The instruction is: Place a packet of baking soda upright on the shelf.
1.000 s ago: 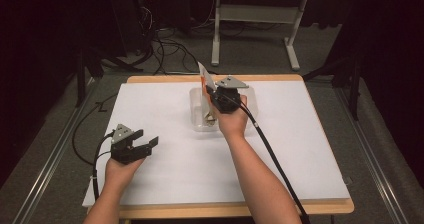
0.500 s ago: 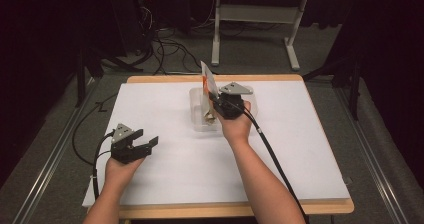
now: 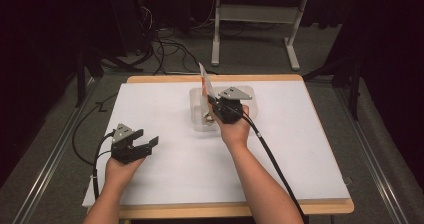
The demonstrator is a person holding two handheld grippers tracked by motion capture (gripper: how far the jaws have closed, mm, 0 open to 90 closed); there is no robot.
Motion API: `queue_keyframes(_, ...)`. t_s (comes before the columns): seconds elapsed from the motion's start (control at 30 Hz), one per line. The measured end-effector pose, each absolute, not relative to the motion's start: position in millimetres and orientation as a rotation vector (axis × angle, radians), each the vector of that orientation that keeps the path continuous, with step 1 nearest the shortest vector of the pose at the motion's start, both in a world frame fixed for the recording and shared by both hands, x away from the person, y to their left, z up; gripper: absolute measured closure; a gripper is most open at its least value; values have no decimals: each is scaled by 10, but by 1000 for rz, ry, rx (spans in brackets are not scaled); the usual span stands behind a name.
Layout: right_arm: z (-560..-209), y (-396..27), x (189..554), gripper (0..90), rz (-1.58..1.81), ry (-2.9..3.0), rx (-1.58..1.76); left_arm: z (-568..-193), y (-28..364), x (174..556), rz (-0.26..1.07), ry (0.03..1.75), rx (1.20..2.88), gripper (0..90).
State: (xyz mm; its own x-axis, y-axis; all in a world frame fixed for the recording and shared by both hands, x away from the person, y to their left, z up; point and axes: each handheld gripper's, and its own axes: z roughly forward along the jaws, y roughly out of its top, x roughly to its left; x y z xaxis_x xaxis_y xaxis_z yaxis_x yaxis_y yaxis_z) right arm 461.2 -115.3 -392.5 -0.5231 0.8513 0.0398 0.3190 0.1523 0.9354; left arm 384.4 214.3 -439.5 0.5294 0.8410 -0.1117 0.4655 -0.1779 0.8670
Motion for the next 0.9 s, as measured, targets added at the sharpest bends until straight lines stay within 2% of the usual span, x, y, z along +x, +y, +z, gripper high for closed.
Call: queue_keyframes(0.9,-4143,-1197,4609,879,1388,1943,1183,-4395,2135,3842,497,1087,1819,323)
